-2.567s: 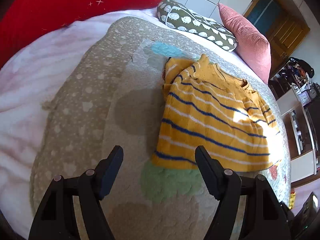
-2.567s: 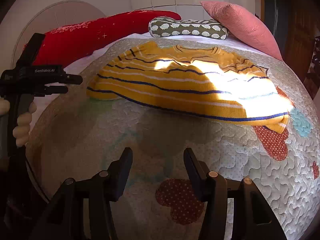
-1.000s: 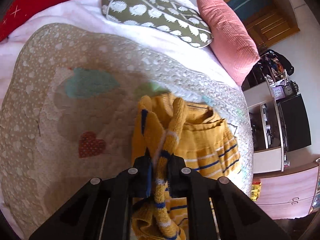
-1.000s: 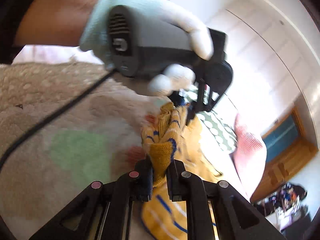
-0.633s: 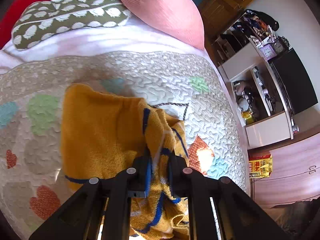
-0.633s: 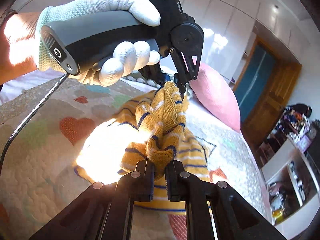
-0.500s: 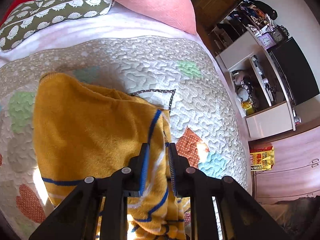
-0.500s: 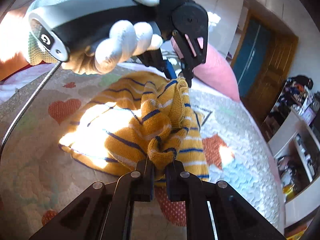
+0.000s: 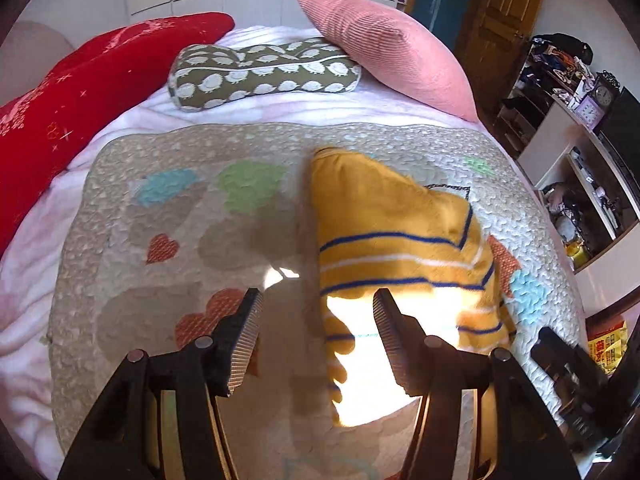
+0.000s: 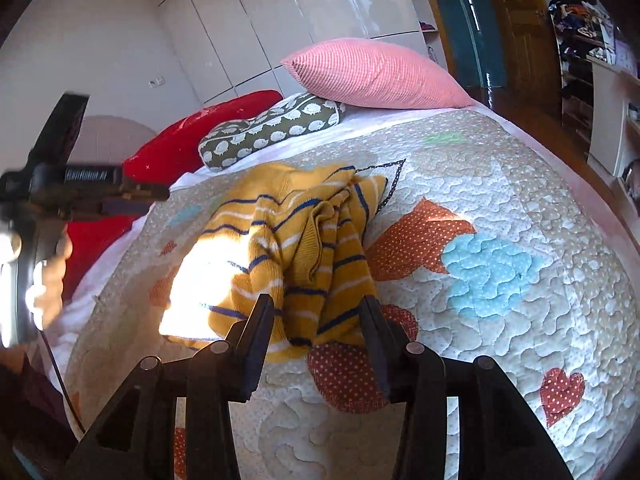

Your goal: Fold small clothes

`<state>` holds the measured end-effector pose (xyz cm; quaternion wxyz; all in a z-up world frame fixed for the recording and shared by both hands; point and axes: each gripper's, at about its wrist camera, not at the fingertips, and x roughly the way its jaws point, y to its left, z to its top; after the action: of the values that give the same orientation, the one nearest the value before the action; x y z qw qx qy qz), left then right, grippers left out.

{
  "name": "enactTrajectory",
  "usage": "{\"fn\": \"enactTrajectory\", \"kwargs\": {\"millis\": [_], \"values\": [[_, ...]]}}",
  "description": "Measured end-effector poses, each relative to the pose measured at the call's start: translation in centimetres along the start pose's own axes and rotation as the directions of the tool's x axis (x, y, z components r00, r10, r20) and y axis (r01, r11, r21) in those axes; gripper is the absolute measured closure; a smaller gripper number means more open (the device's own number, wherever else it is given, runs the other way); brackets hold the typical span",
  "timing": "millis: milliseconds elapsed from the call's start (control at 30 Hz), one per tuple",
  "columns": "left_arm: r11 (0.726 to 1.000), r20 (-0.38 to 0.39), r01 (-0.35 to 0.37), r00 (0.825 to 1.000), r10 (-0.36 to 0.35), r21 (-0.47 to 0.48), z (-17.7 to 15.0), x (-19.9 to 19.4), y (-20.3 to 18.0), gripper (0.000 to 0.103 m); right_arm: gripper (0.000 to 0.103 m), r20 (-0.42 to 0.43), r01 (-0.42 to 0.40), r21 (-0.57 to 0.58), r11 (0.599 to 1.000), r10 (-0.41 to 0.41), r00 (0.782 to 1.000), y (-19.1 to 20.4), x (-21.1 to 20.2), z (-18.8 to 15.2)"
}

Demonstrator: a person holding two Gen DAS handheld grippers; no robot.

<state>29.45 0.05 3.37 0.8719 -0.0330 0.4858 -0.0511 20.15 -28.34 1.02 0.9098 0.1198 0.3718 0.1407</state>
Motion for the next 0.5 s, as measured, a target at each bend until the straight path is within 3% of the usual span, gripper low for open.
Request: {"fn": "enactTrajectory", "kwargs": {"millis": [133, 233, 333, 367, 400, 500], "values": [[0.997, 0.033, -0.008, 0.999, 0.01, -0.074, -6.2, -2.2, 2.5, 0.047, 0.055, 0.019, -0.052, 0.021, 0.998, 0.051, 0.999, 0.7, 1.5, 3.5], [0.992, 0.063, -0.007, 0.998, 0.014, -0.123, -9.9, -3.5, 3.1, 0.047, 0.055, -0.049, 0.019, 0.004, 1.0, -0.019, 0.999, 1.6, 5.5, 5.7], [0.986, 0.093, -0.01, 0.995, 0.026, -0.167, -12.5, -4.7, 3.6, 0.047, 0.055, -0.137, -0.031, 0.07, 0.997, 0.04, 0.99, 1.0, 10.1, 6.8], [0.984, 0.104, -0.015, 0.994, 0.034, -0.178, -13.2, -5.1, 3.8, 0.047, 0.065, -0.142, -0.046, 0.103, 0.994, 0.06, 0.988, 0.6, 10.8, 7.1], [0.981, 0.112, -0.018, 0.993, 0.04, -0.191, -13.7, -5.3, 4.0, 0.047, 0.092, -0.144, -0.061, 0.128, 0.99, 0.079, 0.986, 0.2, 11.3, 7.6], [0.981, 0.106, -0.027, 0.993, 0.048, -0.192, -15.1, -5.1, 3.9, 0.046, 0.093, -0.161, 0.035, 0.109, 0.993, -0.017, 0.987, -0.3, 11.8, 9.2]]}}
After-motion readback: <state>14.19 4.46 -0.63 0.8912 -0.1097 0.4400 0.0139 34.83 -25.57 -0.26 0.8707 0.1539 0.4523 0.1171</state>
